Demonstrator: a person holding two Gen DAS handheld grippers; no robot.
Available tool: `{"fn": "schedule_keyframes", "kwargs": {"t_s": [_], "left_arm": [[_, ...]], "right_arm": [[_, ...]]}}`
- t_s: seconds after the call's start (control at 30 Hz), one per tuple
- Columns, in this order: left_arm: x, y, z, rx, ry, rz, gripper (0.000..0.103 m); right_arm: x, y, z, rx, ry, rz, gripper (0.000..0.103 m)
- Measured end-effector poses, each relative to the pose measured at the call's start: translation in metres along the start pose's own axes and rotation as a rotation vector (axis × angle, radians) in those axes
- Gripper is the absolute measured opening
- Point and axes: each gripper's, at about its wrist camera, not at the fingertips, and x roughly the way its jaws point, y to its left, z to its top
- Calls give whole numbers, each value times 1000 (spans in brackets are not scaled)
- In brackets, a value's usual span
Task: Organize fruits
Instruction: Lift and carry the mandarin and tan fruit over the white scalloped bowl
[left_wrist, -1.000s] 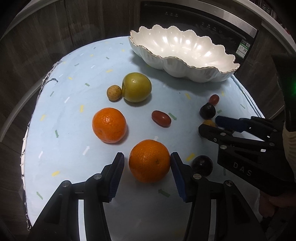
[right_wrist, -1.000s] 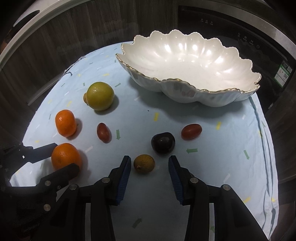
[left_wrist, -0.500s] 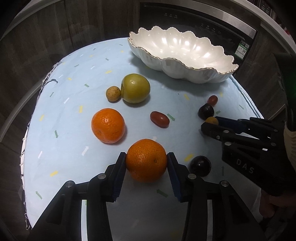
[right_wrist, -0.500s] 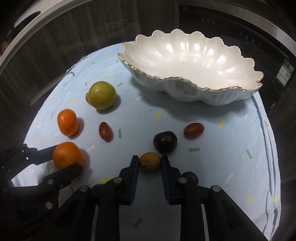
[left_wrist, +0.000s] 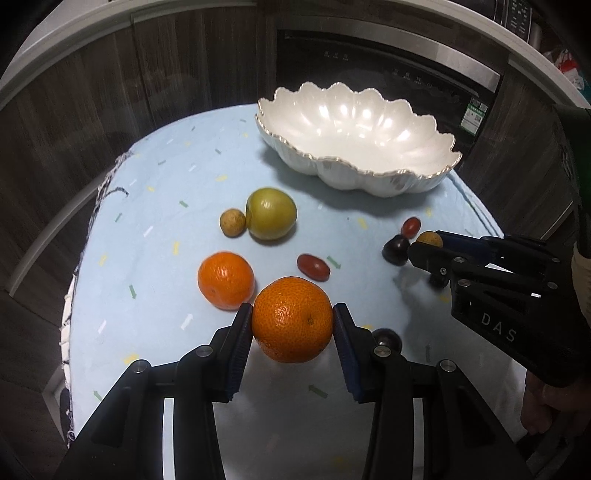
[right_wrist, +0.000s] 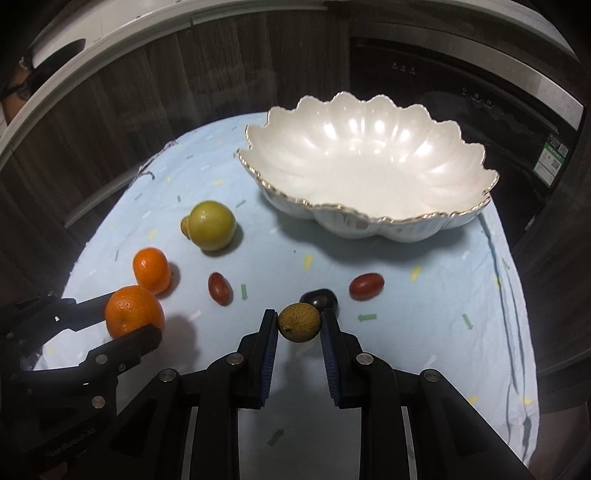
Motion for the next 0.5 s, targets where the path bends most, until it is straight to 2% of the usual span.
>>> {"fn": "schedule_keyframes", "kwargs": {"t_s": [0.5], "left_arm": [[-15, -15, 51, 31, -92, -32, 42]], "right_arm": [[-31, -23, 33, 38, -111, -52, 25]]}}
